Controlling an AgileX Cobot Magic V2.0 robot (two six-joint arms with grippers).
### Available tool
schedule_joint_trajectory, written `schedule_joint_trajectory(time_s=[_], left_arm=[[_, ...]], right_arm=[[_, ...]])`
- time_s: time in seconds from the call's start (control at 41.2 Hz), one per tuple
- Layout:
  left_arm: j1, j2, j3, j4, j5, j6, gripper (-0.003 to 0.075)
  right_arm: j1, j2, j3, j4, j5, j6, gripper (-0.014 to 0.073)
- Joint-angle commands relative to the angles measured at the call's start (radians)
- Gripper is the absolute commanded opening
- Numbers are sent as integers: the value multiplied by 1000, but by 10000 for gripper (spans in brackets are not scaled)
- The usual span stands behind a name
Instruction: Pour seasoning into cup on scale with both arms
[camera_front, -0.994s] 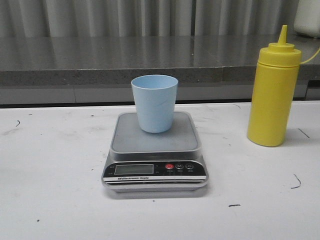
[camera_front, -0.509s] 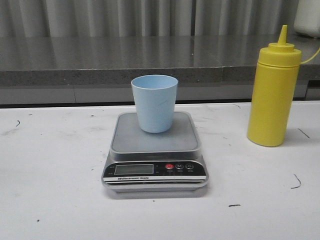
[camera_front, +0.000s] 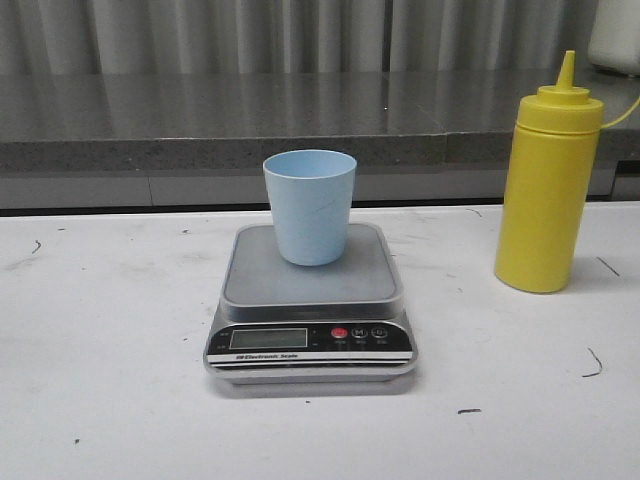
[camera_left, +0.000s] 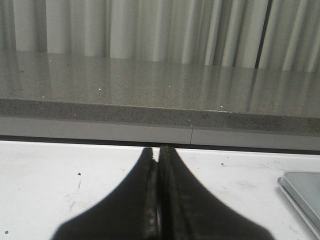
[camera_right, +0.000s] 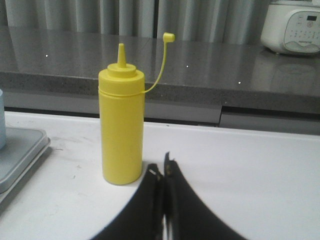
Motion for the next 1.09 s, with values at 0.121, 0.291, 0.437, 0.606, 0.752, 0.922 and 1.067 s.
schedule_joint_trajectory(time_s=[0.121,0.291,0.437,0.606,0.752,0.922,1.067], left_arm=[[1,-15,24,-2,-86,0,-20],[1,-15,24,-2,-86,0,-20],[1,-15,24,-2,-86,0,-20],[1,-15,24,-2,-86,0,-20],[1,-15,24,-2,-86,0,-20],[1,-15,24,-2,-86,0,-20],[1,-15,24,-2,-86,0,-20]], right_arm=[[-4,-18,-7,-7,-97,-8,-122],[-4,-18,-7,-7,-97,-8,-122],[-4,-18,-7,-7,-97,1,-122],[-6,-18,-7,-14,-97,55,-122],[-10,-18,-7,-14,-97,66,-122],[-16,-18,-7,-20,-97,66,-122],[-22,-18,-7,-22,-96,66,-122]])
